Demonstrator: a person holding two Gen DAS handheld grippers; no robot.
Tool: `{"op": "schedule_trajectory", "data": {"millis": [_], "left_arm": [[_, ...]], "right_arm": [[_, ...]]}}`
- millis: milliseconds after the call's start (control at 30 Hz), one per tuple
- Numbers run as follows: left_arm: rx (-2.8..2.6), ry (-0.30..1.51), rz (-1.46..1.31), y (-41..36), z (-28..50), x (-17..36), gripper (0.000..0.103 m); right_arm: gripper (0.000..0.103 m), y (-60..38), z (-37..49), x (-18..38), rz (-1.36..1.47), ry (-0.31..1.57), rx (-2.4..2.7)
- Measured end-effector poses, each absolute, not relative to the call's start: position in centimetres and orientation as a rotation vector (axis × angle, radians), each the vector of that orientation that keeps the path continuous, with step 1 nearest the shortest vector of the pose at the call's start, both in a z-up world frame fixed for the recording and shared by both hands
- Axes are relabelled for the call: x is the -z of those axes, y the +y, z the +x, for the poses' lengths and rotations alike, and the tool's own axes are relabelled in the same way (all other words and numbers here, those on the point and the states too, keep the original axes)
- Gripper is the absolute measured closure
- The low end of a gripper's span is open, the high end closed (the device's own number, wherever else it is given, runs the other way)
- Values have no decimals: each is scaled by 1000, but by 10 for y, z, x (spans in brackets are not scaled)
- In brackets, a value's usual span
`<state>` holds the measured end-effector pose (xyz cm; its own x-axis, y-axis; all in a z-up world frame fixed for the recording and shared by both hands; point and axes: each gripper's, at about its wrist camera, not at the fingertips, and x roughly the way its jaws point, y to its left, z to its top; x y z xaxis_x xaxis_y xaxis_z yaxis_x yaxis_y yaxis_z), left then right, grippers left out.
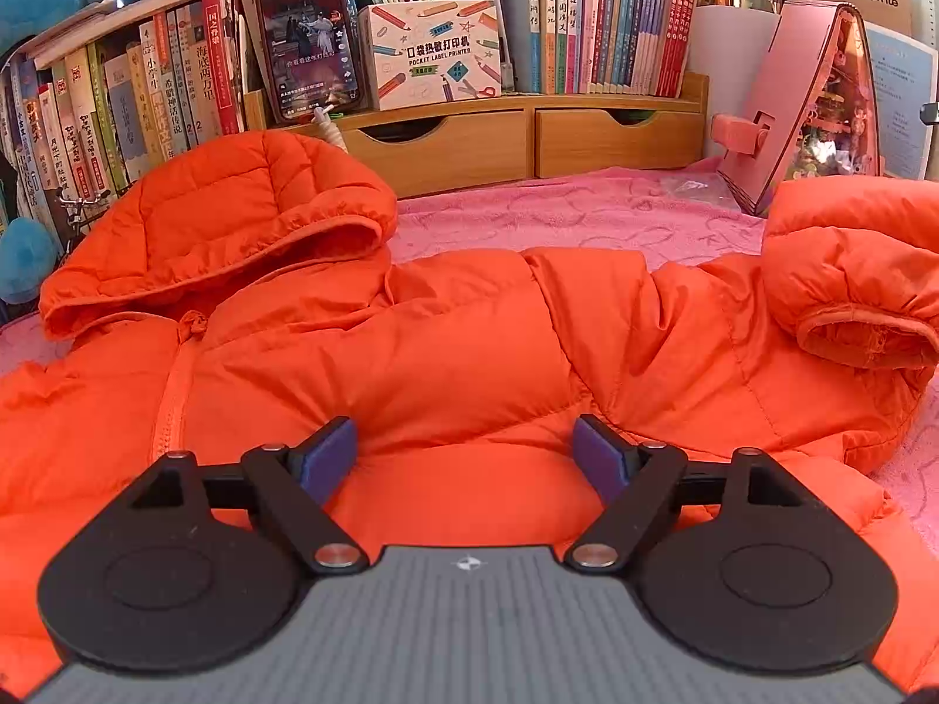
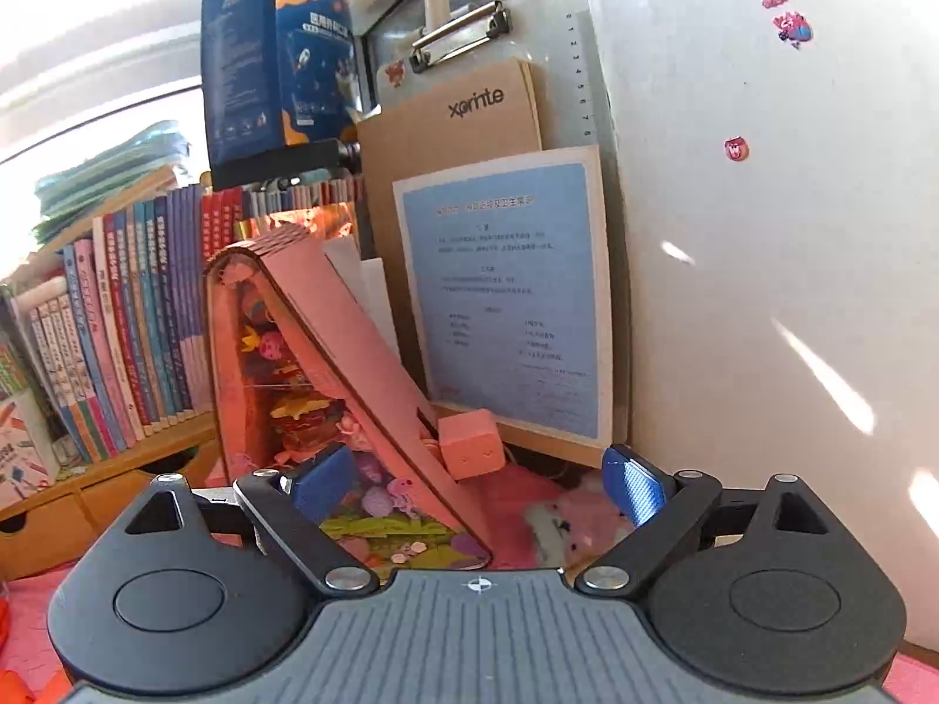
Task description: Fold clothes
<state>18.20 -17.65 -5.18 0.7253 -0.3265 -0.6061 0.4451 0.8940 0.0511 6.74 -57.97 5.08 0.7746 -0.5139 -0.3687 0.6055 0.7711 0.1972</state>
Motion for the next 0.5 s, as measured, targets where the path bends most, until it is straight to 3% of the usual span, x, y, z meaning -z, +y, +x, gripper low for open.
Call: {"op": "schedule_trajectory", "data": {"millis": [233,300,367,433,500], "left_arm": [[430,630,195,-176,182,51,21],[429,631,194,-176,182,51,21],[429,631,194,-176,182,51,20],[428,631,194,-176,182,51,20],[426,632,195,-176,182,51,20]], "right_arm": [[16,-453,41,-29,39,370,34],[23,-423,42,-18,21,417,-121],[47,-411,51,-5,47,477,-186],[55,-413,65,6,45,535,-154],[56,-421,78,13,25,574,-14]]}}
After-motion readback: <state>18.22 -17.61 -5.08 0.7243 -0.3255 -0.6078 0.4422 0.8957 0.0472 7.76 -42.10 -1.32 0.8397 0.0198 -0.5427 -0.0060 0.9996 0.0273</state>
